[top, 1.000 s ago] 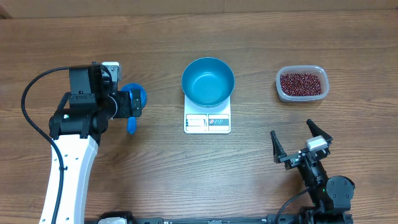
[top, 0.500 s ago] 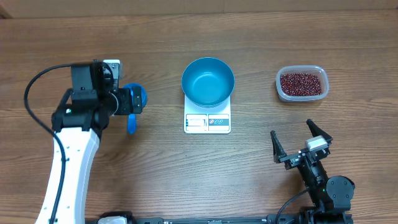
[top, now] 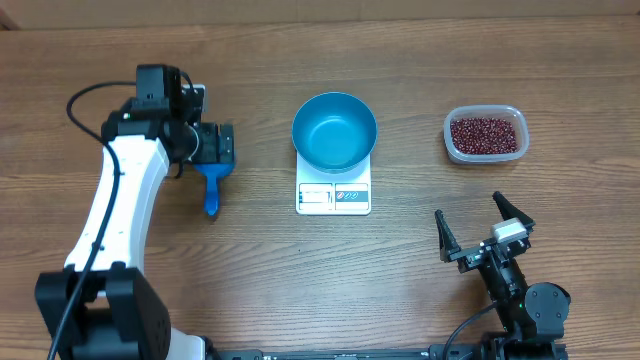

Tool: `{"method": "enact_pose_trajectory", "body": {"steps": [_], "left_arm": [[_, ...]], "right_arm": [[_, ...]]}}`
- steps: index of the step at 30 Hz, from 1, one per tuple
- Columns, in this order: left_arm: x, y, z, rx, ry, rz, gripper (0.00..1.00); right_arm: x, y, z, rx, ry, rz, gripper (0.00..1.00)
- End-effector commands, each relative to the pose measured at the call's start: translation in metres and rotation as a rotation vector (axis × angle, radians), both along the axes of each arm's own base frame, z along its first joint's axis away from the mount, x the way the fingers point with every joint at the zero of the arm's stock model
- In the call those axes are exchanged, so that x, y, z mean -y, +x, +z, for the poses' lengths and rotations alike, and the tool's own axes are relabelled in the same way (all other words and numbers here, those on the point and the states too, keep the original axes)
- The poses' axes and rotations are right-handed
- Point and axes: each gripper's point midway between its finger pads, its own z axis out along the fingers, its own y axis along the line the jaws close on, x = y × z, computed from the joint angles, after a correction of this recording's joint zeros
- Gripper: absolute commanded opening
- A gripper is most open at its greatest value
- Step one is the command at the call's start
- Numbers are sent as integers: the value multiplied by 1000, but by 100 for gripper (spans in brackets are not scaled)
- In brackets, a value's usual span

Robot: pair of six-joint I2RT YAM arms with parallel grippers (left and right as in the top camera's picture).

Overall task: Scoop item into bowl and weigh 150g on scale
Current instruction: 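Lower the left gripper and grasp the blue scoop's cup rim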

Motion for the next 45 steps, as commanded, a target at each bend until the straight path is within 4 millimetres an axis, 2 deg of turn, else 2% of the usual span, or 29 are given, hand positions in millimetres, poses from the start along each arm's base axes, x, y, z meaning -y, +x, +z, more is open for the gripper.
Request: {"method": "enact_pose_trajectory", "body": {"steps": [1,12,30,45], "left_arm": [[-7,14,2,4,17,-3,99],[-34,17,-24,-111,7,48,99],[-43,20,-28,-106,33,60,100],[-45,32,-72,-158,32,59,99]], "right_arm": [[0,0,-2,4,3,-2,100],[0,0,-2,4,3,-2,100],[0,0,-2,4,3,-2,100],[0,0,-2,4,3,-2,100]]}}
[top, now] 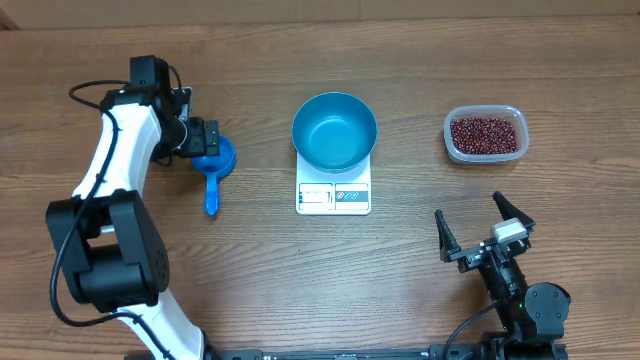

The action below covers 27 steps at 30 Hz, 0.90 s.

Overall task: Scoop item into bowl and weigh 150g on scale
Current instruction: 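Lower the left gripper and grasp the blue scoop's cup rim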

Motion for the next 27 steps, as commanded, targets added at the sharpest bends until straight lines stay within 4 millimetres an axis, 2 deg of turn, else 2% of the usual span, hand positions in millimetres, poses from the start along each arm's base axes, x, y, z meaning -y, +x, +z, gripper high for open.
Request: {"method": "enact_pose_trajectory", "body": {"steps": [1,6,12,20,27], "left_arm": [[-4,9,-8,0,12,-11,100],[-4,9,-23,-27,9,-11,100],[-4,12,-32,-33,9,-11,100],[-4,14,-32,-24,9,-11,96],[-4,14,-33,-26,9,-11,100]], "right_arm": [[0,0,-2,4,3,-2,100],[0,0,-2,4,3,-2,100],[0,0,-2,4,3,-2,100],[0,0,-2,4,3,-2,100],[0,0,-2,4,3,-2,100]]}}
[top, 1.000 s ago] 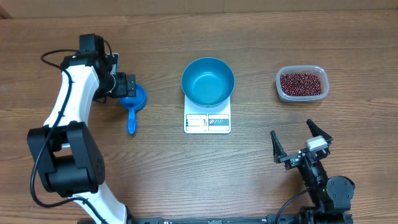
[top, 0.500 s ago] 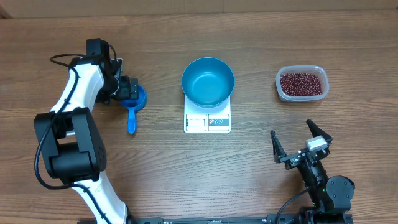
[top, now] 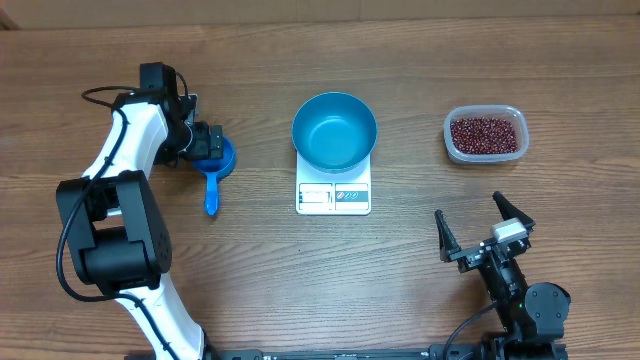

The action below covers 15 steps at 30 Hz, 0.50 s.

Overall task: Scoop item into bowl and weigh 150g on scale
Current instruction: 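Lower the left gripper and grasp the blue scoop's cup rim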

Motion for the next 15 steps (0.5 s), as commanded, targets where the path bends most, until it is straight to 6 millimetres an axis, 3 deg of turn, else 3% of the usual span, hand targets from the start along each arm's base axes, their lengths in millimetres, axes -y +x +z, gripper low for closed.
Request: {"method": "enact_pose_trajectory", "body": {"steps": [1,15], "left_arm": [[-3,7,1,10,11,-11,100],[-3,2,-24,-44,5,-15,99]], "right_arm": [[0,0,-2,4,3,-2,100],[0,0,-2,4,3,-2,100]]}}
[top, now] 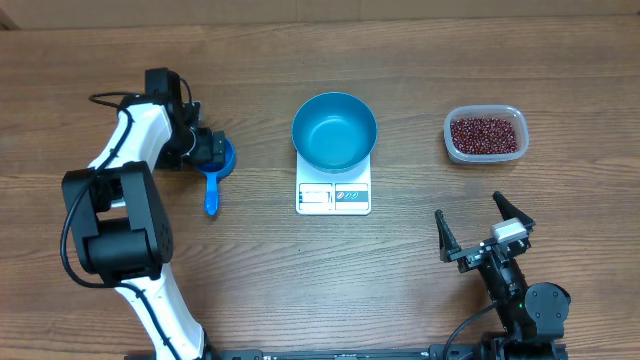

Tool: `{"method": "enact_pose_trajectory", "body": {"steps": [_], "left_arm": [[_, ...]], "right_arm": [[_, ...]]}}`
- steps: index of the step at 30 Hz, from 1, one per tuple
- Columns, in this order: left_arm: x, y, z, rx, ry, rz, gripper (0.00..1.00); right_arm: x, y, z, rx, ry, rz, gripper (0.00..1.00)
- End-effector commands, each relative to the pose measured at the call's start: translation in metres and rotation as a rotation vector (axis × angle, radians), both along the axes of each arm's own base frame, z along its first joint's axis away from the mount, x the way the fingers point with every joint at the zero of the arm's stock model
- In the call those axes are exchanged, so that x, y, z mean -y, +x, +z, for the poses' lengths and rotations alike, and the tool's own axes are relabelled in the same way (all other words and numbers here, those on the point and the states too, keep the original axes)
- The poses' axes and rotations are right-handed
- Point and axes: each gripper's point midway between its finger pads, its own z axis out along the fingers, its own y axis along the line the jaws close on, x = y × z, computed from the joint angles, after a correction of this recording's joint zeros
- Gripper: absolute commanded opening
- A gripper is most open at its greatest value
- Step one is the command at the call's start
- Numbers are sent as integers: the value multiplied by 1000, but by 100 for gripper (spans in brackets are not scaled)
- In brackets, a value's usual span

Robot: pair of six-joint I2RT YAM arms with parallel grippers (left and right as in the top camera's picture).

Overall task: Scoop item into bowl and weigh 150g on scale
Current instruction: 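Lower the left gripper and grasp the blue scoop's cup rim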

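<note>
A blue scoop [212, 180] lies on the table left of the scale, cup end away from me and handle pointing toward the front edge. My left gripper [203, 150] sits low at the left rim of the cup, and its fingers look open. The blue bowl [334, 130] is empty and stands on the white scale [333, 197]. A clear tub of red beans [485, 134] is at the far right. Near the front right, my right gripper [483, 226] is open and holds nothing.
The left arm [125, 160] arches over the table's left side. The right arm's base [525, 300] sits at the front right edge. Bare wood lies between the scale and the bean tub.
The left arm's upper part has shifted slightly to the right, and the gripper sits a touch lower against the scoop's cup. Scoop, bowl, tub and right gripper are where they were.
At first my left gripper hung over the scoop's cup, covering it. Then it stood at the cup's left side with the cup showing, the arm swung around behind it. It has stayed at that rim since, and the scoop has not moved.
</note>
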Motion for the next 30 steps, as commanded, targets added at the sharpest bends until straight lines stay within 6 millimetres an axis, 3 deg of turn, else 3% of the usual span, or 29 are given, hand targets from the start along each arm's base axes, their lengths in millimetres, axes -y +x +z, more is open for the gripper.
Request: {"method": "enact_pose_trajectory", "body": {"steps": [1,8,10,12,15,17,19,20,30], "left_arm": [[-3,7,0,13,10,-15,99],[-3,7,1,15,11,-15,99],[-3,8,1,16,11,-15,90],[-3,8,1,17,11,-16,79],[-3,8,1,17,11,-16,52],[-3,8,1,17,11,-15,26],[-3,8,1,18,12,-15,9],[-3,9,1,19,11,-15,4],[-3,7,5,5,9,-16,4]], "right_arm": [[0,0,-2,4,3,-2,100],[0,0,-2,4,3,-2,100],[0,0,-2,4,3,-2,100],[0,0,-2,4,3,-2,100],[0,0,-2,4,3,-2,100],[0,0,-2,4,3,-2,100],[0,0,-2,4,3,-2,100],[0,0,-2,4,3,-2,100],[0,0,-2,4,3,-2,100]]}}
